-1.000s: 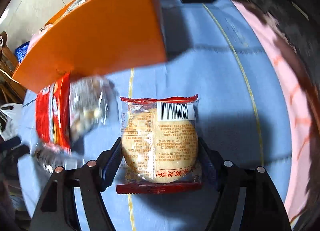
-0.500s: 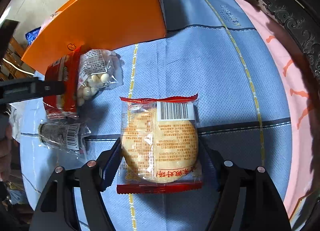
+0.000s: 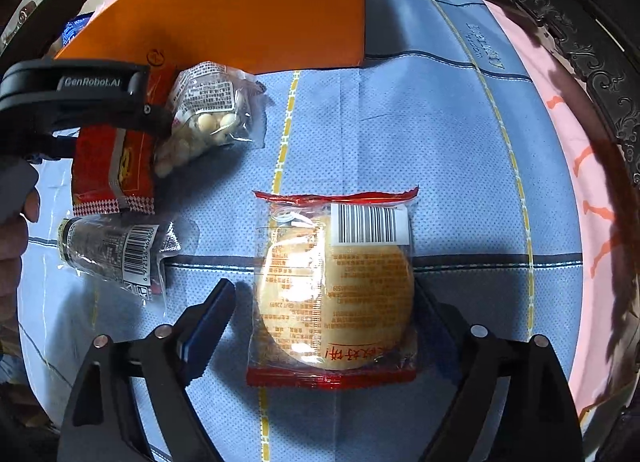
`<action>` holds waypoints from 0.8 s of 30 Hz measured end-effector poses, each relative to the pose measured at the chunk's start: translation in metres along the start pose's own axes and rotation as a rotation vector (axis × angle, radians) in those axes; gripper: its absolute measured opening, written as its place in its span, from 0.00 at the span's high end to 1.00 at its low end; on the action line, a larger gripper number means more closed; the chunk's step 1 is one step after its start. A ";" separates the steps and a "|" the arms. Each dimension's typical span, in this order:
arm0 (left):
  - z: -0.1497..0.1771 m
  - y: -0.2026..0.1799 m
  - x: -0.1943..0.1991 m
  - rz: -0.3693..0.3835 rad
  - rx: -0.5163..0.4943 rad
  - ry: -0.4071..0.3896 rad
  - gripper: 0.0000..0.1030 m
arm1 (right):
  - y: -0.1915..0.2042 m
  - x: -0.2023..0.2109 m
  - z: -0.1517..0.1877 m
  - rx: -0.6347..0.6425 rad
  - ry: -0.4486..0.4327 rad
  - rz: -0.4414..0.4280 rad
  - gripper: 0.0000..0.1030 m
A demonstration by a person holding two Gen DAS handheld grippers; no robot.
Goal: Organize snacks
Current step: 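Grasp the round bun pack with the right tool while the left tool grasps the red chip bag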
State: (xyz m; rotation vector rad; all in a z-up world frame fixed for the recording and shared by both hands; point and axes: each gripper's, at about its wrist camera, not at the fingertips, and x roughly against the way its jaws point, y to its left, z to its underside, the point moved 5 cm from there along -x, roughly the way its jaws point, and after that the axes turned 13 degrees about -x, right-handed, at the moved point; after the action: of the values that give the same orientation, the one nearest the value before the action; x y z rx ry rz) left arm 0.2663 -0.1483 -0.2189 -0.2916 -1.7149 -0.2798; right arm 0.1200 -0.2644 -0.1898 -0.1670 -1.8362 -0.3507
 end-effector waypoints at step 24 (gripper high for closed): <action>0.012 0.019 0.091 -0.037 0.004 -0.156 0.46 | 0.061 0.099 -0.041 0.075 -0.158 -0.116 0.30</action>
State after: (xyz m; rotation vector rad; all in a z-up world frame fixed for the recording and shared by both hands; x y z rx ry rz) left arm 0.2478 -0.1228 -0.1307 -0.2848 -1.8764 -0.2871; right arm 0.1460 -0.2262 -0.0752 -0.0370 -2.0177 -0.3568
